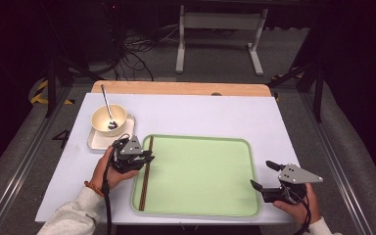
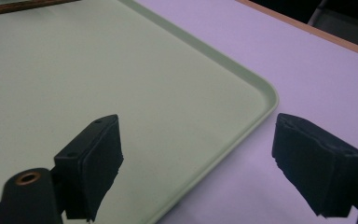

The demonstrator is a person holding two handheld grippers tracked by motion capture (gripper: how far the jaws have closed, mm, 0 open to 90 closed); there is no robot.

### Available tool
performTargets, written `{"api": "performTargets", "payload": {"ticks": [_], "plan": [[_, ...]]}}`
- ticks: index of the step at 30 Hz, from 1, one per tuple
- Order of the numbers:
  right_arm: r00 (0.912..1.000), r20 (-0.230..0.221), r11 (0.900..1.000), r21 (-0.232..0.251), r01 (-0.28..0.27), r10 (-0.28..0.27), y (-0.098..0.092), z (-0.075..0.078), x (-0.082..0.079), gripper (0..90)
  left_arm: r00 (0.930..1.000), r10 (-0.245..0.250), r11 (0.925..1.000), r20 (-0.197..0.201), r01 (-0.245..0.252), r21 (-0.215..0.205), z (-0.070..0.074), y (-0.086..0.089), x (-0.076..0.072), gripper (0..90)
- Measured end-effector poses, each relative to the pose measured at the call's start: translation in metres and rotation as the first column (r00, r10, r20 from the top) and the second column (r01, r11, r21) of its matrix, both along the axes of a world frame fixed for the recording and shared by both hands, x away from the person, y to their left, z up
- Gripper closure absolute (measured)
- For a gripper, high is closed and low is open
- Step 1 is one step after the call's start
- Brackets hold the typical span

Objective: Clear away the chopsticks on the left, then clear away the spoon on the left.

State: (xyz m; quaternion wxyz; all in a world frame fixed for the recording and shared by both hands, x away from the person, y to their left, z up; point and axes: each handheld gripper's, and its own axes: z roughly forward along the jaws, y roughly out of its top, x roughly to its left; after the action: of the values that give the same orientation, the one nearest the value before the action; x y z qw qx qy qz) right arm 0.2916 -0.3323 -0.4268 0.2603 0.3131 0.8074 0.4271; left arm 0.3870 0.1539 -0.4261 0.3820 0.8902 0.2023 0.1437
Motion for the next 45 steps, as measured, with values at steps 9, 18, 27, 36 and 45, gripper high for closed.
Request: {"api": "performTargets", "payload": {"ticks": [9,18,27,36,45], "plan": [[1.0,-0.005,1.0,0.001,0.008,-0.008,-0.001,0.0,0.0,16.3,0.9939,0.077,0.9968,0.079,-0.075,-0.029,0.017,0.023,-0.007,44.6],[1.0,-0.002,1.0,0.003,0.006,-0.006,-0.001,0.0,0.002,16.3,0.9826,0.151,0.9861,0.108,-0.143,-0.085,0.029,0.047,-0.008,31.7],[0.9999,-0.01,1.0,-0.007,-0.001,0.001,-0.001,-0.002,-0.002,16.3,0.9638,0.237,0.9679,0.123,-0.223,-0.117,0.037,0.077,-0.008,28.1],[0.9999,-0.014,1.0,-0.004,-0.003,0.003,0.001,-0.002,-0.001,16.4,0.9454,0.316,0.9411,0.082,-0.301,-0.155,0.034,0.106,0.0,28.0],[0.9996,-0.027,1.0,-0.009,0.0,-0.001,0.002,-0.005,0.001,16.4,0.918,0.397,0.9081,-0.004,-0.393,-0.145,0.038,0.119,0.036,34.8]]}}
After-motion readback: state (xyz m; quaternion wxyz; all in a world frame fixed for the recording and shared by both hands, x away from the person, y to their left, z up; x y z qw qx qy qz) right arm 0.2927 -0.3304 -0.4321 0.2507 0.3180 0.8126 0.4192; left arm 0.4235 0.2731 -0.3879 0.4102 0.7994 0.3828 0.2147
